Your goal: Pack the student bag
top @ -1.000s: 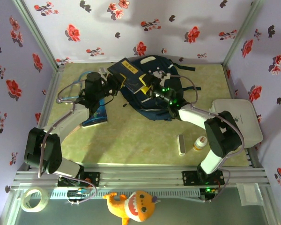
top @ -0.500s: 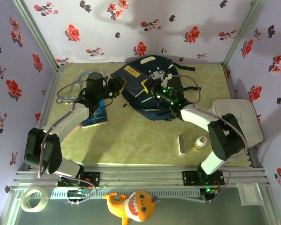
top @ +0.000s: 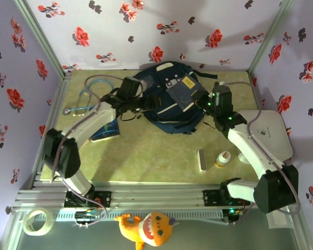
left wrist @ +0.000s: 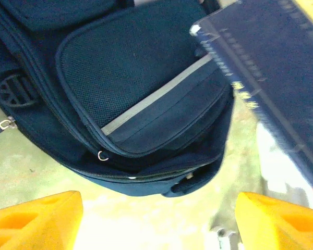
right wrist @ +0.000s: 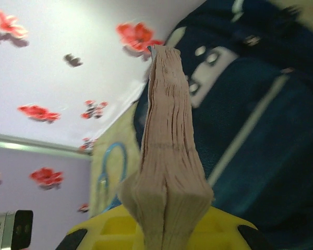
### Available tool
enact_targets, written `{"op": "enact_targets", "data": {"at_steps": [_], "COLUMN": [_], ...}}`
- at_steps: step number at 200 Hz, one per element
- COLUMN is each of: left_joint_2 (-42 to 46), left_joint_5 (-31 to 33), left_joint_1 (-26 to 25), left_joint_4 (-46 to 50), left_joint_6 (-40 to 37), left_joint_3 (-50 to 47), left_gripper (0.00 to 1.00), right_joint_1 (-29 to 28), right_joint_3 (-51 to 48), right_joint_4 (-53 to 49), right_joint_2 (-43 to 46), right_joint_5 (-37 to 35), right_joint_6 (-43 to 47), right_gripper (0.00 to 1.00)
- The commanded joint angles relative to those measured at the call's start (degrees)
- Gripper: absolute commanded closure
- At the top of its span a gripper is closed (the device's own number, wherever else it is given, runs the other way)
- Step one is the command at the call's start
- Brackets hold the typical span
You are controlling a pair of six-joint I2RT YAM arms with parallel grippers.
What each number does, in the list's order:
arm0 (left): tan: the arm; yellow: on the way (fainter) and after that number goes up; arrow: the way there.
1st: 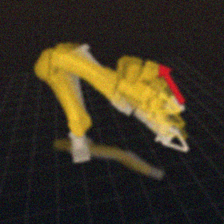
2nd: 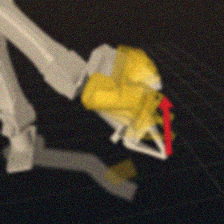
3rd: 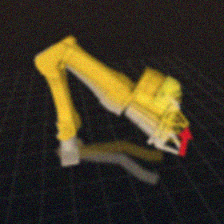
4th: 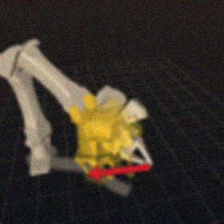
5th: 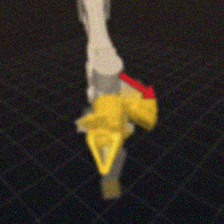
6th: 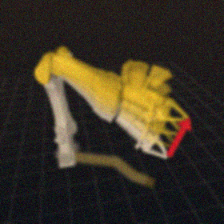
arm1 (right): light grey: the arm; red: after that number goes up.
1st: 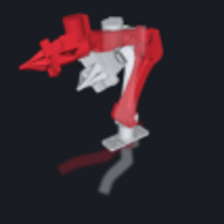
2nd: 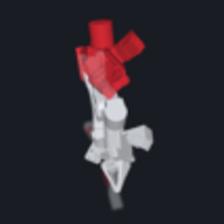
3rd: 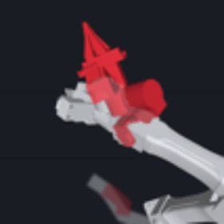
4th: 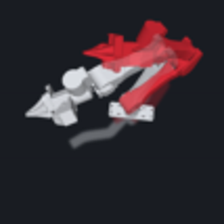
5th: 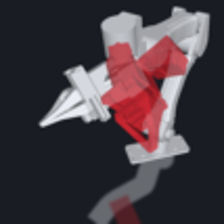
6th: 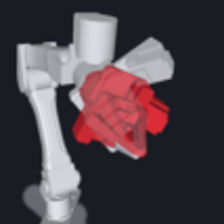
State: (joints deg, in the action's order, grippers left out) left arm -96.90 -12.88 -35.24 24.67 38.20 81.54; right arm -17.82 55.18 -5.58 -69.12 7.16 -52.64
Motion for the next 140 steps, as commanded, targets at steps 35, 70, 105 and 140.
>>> {"op": "enact_targets", "data": {"at_steps": [35, 70, 105, 140], "left_joint_2": [-15.72, -25.41, -33.88, -38.88], "left_joint_5": [6.12, 5.63, 6.86, 9.11], "left_joint_1": [-6.16, -8.74, -9.36, -10.28], "left_joint_4": [11.14, 12.82, 16.27, 17.98], "left_joint_6": [-22.22, -33.6, -38.45, -44.99], "left_joint_3": [17.77, 27.08, 37.82, 42.43], "left_gripper": [0.18, 0.29, 0.36, 0.36], "right_joint_1": [3.19, 5.19, 6.17, 6.78], "right_joint_3": [-1.95, -3.45, -4.62, -5.58], "right_joint_4": [-14.35, -18.02, -20.71, -21.73], "right_joint_2": [8.73, 12.7, 15.13, 16.47], "right_joint_5": [-9.73, -11.09, -11.29, -11.2], "right_joint_6": [5.62, 4.89, 4.49, 3.78], "right_gripper": [0.89, 0.87, 0.86, 0.86]}}
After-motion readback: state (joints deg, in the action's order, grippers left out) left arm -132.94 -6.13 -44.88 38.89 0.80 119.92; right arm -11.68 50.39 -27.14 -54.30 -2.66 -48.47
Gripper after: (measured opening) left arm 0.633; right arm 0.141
